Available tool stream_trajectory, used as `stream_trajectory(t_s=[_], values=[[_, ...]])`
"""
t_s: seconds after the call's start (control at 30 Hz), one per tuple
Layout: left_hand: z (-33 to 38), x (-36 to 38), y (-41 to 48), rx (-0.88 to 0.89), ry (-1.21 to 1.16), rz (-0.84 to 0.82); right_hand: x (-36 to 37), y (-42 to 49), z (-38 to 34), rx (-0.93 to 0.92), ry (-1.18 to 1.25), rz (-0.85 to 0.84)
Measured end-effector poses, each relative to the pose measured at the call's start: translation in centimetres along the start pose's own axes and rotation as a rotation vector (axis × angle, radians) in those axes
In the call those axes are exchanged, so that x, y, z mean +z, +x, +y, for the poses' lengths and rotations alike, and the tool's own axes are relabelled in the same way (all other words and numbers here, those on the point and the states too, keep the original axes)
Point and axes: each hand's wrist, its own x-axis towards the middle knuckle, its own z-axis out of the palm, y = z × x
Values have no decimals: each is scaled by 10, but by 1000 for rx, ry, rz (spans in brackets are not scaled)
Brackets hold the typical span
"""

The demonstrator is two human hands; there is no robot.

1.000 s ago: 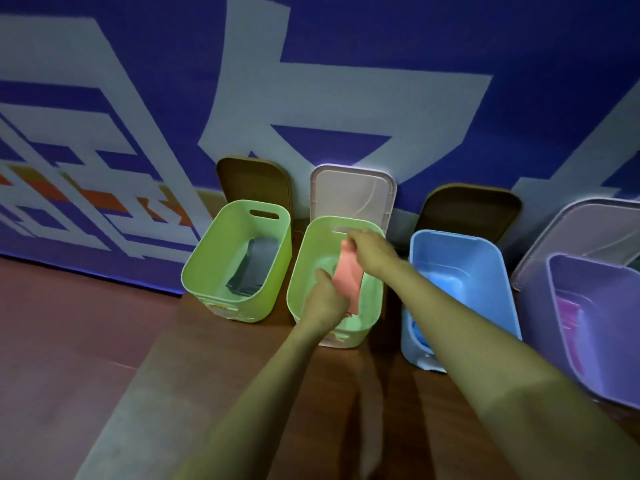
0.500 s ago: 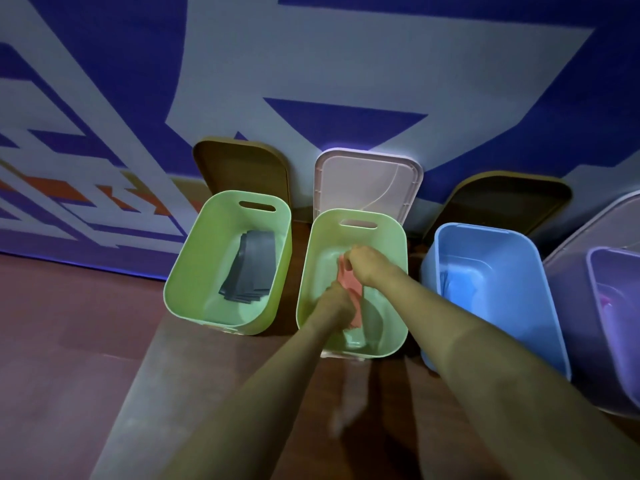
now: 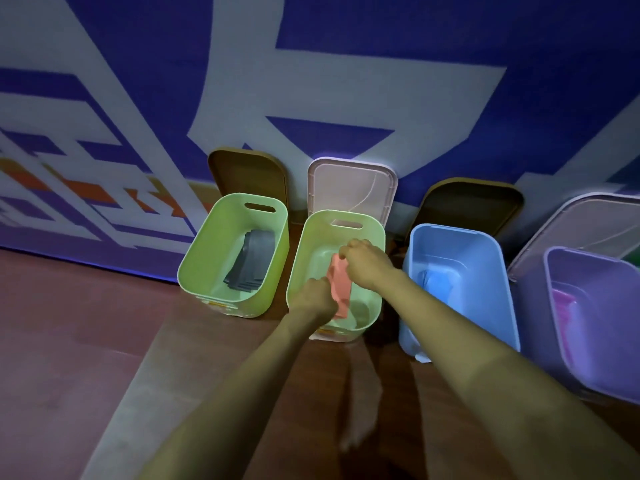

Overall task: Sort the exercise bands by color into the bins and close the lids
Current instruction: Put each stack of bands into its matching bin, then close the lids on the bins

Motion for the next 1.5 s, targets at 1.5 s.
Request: stream_trajectory(t_s=[1.5], values=[[-163,-199,123,46,-848,414,-62,120,-155,415,665,472]])
